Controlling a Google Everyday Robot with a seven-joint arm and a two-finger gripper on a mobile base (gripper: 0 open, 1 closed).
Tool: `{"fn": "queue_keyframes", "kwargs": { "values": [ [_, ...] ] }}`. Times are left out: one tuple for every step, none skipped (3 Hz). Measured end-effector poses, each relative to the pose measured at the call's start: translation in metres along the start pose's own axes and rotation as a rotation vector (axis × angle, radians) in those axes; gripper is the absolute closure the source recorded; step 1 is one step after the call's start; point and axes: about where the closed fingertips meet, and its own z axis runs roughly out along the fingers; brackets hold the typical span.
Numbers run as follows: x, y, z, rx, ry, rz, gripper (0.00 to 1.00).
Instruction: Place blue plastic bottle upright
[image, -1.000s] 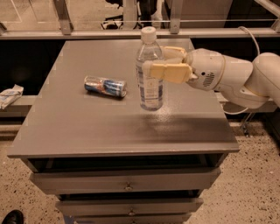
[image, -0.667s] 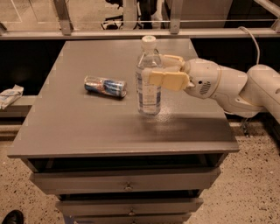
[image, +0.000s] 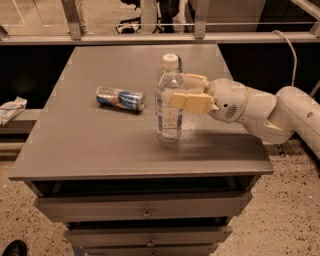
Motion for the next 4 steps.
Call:
{"fn": "queue_keyframes", "kwargs": {
  "values": [
    [0.006, 0.001, -0.002, -0.003, -0.010, -0.005, 0.51],
    [0.011, 0.004, -0.005, -0.004, -0.022, -0.013, 0.28],
    [0.015, 0.007, -0.008, -0.004, -0.025, -0.016, 0.05],
    [0.017, 0.008, -0.012, -0.002, -0.015, -0.022, 0.00]
  ]
}}
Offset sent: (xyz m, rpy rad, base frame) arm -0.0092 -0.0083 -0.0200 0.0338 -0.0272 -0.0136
